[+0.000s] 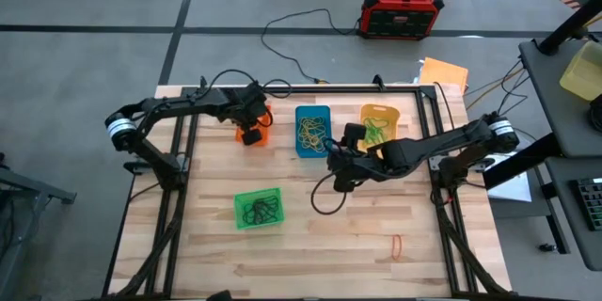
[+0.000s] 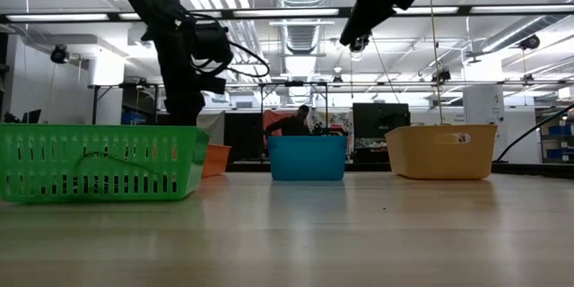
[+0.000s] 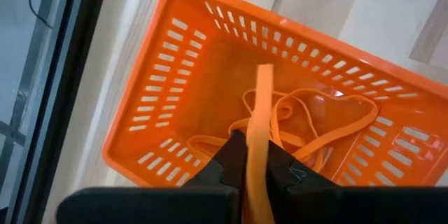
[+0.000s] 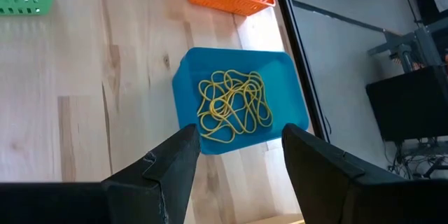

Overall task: Sort rubber bands into baskets
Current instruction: Put the orange rubberband into the orange bin

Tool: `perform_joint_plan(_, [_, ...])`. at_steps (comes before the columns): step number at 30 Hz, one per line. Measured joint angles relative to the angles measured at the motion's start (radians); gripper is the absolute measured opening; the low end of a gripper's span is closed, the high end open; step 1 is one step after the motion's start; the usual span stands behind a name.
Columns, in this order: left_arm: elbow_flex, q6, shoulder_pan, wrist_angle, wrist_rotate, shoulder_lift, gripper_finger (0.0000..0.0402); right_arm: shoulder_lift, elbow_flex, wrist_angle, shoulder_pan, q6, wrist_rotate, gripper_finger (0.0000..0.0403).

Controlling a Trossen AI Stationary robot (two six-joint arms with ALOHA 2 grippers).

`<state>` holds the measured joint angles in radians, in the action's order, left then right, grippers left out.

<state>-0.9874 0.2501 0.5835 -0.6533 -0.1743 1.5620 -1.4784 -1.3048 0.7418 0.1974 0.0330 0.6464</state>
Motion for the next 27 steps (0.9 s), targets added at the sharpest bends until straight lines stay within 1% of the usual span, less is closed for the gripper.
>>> perform_joint_plan(4, [0.0,0.0,0.0,0.011,-0.001,0.0,0.0005,0.003,0.0,0.0,0.0,-0.001,0.0,0.0199])
perform_joint_plan(7, [0.0,0.0,0.001,0.013,-0.002,0.0,0.002,0.003,0.0,0.0,0.0,0.0,0.0,0.0199])
perform_joint_plan(11, [0.0,0.0,0.001,0.014,-0.006,0.0,0.0052,0.003,0.0,0.0,0.0,0.0,0.0,0.0199])
perform_joint_plan(16, [0.0,-0.002,0.001,0.014,-0.079,-0.001,0.0099,0.003,0.0,0.0,0.0,0.005,0.0,0.0199])
perform_joint_plan(20, [0.0,-0.004,-0.003,0.006,-0.078,-0.009,0.0128,0.003,0.0,0.004,0.0,0.013,0.0,0.0199])
perform_joint_plan(25, [0.0,-0.045,-0.025,-0.001,-0.079,-0.057,0.0141,0.003,0.0,0.023,0.0,0.06,-0.006,0.0199])
perform_joint_plan(27, [0.0,-0.076,-0.043,-0.003,-0.078,-0.091,0.0141,0.003,0.0,0.042,0.0,0.083,-0.037,0.0199])
